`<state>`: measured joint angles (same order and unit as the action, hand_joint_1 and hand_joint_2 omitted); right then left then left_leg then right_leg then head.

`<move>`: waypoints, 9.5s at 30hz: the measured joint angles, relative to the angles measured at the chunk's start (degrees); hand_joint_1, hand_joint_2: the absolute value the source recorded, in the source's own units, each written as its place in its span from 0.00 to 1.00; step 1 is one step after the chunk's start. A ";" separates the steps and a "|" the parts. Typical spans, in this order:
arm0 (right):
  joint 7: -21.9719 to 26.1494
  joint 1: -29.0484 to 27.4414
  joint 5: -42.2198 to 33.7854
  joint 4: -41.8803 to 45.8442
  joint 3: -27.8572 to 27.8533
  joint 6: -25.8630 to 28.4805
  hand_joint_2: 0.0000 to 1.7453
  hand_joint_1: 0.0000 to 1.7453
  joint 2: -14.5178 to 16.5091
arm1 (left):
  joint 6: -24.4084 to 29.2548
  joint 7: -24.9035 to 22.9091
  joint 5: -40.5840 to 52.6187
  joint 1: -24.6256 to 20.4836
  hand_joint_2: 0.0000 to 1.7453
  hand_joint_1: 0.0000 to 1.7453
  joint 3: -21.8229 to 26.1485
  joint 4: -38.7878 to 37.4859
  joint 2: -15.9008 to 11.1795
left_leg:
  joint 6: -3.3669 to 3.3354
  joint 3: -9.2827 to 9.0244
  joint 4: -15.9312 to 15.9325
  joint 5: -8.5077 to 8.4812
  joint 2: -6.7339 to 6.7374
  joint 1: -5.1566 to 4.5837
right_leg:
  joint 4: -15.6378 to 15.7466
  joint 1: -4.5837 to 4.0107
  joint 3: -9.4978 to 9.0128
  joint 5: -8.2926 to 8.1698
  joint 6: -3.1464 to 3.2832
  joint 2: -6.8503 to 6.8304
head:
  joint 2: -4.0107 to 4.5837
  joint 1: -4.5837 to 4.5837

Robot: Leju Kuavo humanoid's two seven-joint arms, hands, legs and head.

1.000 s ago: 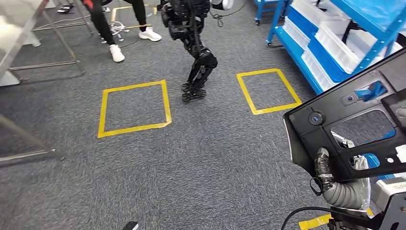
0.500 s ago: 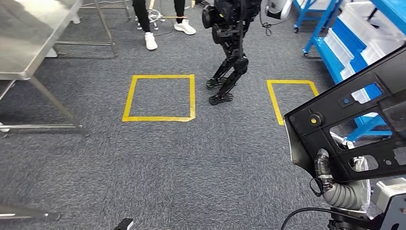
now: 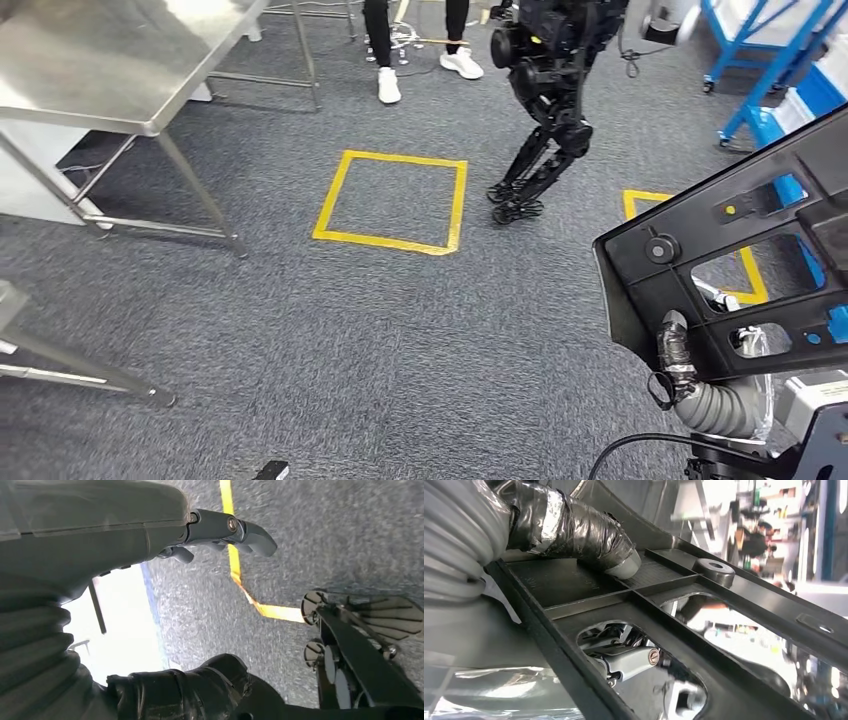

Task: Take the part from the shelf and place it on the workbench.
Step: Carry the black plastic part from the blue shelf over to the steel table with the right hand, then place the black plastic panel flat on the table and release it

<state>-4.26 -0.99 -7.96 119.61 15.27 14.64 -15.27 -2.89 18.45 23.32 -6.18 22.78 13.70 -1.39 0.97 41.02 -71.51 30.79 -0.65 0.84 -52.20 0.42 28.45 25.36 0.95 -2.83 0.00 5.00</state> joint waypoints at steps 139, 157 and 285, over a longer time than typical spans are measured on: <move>-1.69 -0.30 -0.11 0.19 0.40 -0.26 1.00 1.00 -1.07 | -0.75 -1.15 0.41 -0.19 1.00 0.00 -0.95 0.09 1.34 | -2.17 -9.37 15.90 -4.76 -0.33 0.25 | -16.44 0.58 8.71 5.63 -3.35 2.30 | 0.00 -0.33; -2.07 -1.70 2.14 0.32 1.66 0.28 1.00 1.00 -0.86 | -0.79 -1.18 0.97 0.08 1.00 0.00 -1.38 0.07 0.13 | -0.27 -6.98 12.75 -5.52 0.35 -0.01 | -1.19 -0.08 -1.00 2.49 -1.00 2.09 | 0.00 -0.08; -12.45 52.66 86.91 -69.33 15.64 12.52 1.00 1.00 22.80 | -3.85 -3.31 5.72 -2.39 1.00 0.00 -15.30 0.03 2.21 | -0.88 -5.19 13.11 -5.87 0.23 1.03 | -6.87 -0.93 5.69 2.39 -1.55 3.17 | 0.00 -0.41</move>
<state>-16.71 51.67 78.96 50.28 30.91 27.17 7.52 -6.73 15.14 29.04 -8.56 7.48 13.73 0.82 0.09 35.83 -58.40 24.92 -0.42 1.87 -59.08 -0.51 34.14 27.75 -0.60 0.35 0.00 4.59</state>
